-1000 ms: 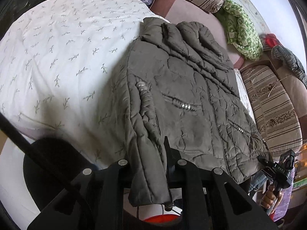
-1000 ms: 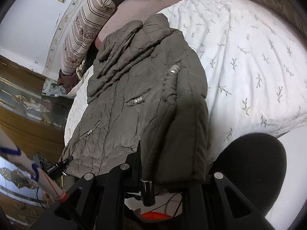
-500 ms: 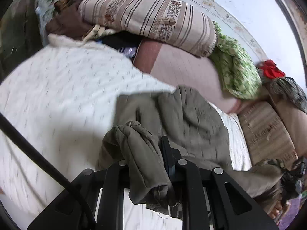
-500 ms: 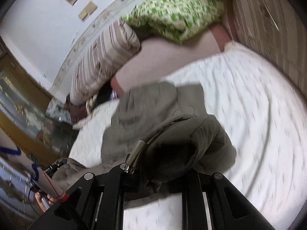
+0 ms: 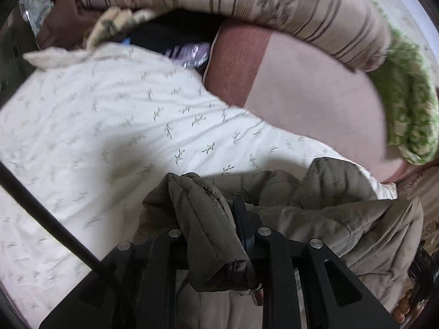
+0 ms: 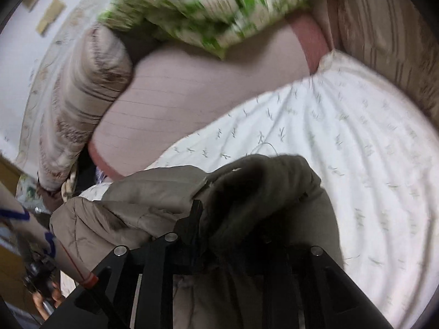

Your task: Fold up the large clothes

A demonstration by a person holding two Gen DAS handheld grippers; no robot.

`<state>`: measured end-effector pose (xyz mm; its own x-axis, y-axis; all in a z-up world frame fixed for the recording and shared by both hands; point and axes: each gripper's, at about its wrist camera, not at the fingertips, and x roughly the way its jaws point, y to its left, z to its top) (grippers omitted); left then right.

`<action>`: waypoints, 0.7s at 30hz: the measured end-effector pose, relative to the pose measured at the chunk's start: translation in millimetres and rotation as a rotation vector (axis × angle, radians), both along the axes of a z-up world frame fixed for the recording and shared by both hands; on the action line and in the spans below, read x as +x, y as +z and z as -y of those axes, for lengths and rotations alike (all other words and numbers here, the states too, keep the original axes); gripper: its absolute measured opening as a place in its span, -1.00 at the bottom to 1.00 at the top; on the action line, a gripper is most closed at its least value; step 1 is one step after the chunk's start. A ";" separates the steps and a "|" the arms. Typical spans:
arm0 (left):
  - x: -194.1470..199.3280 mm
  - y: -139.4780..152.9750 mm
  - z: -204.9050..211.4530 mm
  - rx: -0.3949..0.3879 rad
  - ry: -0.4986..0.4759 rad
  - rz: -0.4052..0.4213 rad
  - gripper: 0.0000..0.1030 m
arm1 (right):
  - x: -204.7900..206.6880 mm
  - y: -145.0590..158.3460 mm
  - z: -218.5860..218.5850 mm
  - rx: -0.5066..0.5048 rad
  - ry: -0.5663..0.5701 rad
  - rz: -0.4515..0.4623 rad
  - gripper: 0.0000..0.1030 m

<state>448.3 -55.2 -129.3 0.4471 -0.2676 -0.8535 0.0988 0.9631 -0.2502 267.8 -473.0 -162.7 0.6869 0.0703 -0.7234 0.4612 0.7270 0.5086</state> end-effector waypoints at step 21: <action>-89.5 113.5 -50.0 -0.302 0.010 0.186 0.35 | -39.2 85.8 -46.9 -0.265 0.027 0.123 0.78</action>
<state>358.8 -5.1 -15.8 0.5910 -0.4905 -0.6404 0.1605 0.8495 -0.5025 228.6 -426.1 -76.9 0.7708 -0.0908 -0.6306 0.3866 0.8533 0.3498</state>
